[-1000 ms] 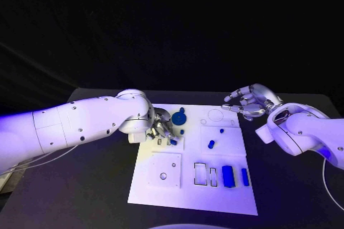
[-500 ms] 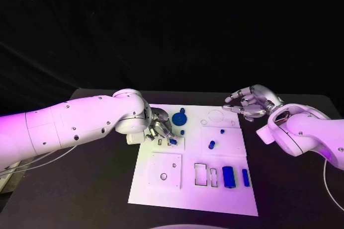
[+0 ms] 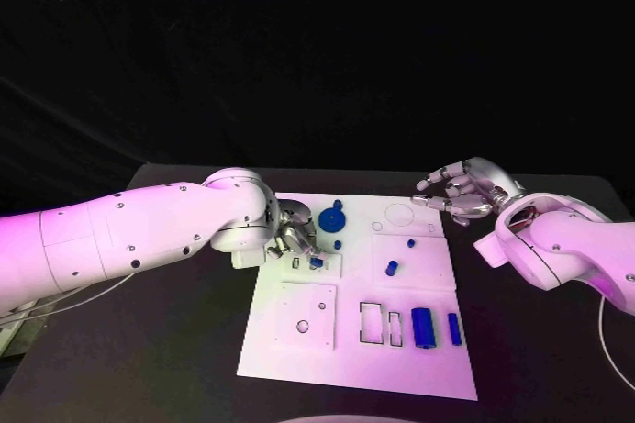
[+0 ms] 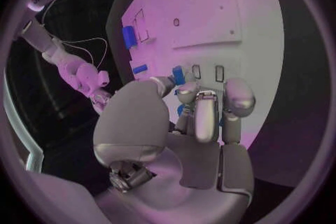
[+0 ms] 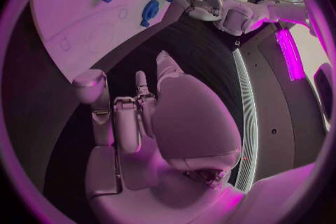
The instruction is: Assemble the parts on the task board
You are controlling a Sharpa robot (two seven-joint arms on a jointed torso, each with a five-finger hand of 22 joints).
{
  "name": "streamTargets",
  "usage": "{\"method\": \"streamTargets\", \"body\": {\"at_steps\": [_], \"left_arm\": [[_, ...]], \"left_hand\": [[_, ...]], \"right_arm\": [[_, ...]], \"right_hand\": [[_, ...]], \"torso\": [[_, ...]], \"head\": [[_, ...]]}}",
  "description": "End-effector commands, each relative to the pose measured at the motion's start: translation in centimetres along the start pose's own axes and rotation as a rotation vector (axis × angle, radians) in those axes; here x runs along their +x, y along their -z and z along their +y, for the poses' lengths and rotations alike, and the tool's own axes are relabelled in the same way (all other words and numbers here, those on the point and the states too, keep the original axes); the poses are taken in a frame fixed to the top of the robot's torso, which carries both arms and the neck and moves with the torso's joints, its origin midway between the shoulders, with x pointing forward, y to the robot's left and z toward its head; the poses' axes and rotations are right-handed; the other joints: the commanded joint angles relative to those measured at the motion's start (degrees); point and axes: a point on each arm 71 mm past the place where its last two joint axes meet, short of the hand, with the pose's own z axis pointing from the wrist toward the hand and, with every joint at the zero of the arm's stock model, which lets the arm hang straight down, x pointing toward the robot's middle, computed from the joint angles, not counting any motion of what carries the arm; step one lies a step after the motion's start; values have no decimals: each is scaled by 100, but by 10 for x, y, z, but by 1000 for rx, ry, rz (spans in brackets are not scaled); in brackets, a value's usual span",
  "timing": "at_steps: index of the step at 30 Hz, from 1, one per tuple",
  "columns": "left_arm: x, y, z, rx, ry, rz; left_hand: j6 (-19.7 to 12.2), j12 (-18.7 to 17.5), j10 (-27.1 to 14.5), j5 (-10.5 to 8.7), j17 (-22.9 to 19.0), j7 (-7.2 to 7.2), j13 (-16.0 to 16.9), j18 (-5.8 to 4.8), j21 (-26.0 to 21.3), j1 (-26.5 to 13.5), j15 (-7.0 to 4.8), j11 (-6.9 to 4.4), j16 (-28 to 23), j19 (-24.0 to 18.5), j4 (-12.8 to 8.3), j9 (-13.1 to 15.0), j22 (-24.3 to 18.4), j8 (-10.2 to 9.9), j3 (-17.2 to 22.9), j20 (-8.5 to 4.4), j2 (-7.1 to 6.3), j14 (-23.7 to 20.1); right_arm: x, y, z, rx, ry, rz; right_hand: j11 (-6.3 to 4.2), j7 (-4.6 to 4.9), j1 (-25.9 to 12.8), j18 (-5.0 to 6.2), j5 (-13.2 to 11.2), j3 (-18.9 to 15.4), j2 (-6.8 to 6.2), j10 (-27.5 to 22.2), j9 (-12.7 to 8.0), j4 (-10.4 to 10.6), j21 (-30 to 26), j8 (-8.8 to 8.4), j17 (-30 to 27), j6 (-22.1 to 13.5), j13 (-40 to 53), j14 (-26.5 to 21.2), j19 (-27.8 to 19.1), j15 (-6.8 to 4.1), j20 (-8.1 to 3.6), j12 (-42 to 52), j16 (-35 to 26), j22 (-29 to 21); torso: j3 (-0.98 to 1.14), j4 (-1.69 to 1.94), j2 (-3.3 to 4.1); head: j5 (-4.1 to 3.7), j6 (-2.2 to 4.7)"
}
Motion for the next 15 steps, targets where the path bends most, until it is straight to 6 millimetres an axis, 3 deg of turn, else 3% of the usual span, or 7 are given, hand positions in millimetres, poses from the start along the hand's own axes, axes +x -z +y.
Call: {"method": "streamTargets", "body": {"at_steps": [1,15], "left_arm": [[-3,0,-4,22,-105,-97],[2,-1,-4,13,-137,-100]], "left_hand": [[12,-7,26,19,309,-48,-20,-89,26,52,-30,-16,28,6,-789,446,3,-24,814,-25,-182,294],[72,44,102,21,307,-46,50,-99,55,-17,-30,-15,26,34,-807,460,58,-27,951,-24,-216,293]], "right_arm": [[1,0,0,-8,7,10],[2,1,0,-9,6,10]], "right_hand": [[4,-24,21,75,2,29,30,-31,7,4,-15,24,546,8,574,381,-24,-43,-17,-18,-31,0],[3,-26,28,75,1,28,18,-33,7,-4,-17,26,542,4,572,380,-23,-43,-17,-20,-33,1]], "torso": [[-2,2,3],[-6,-4,11]], "head": [[5,-7],[20,-21]]}}
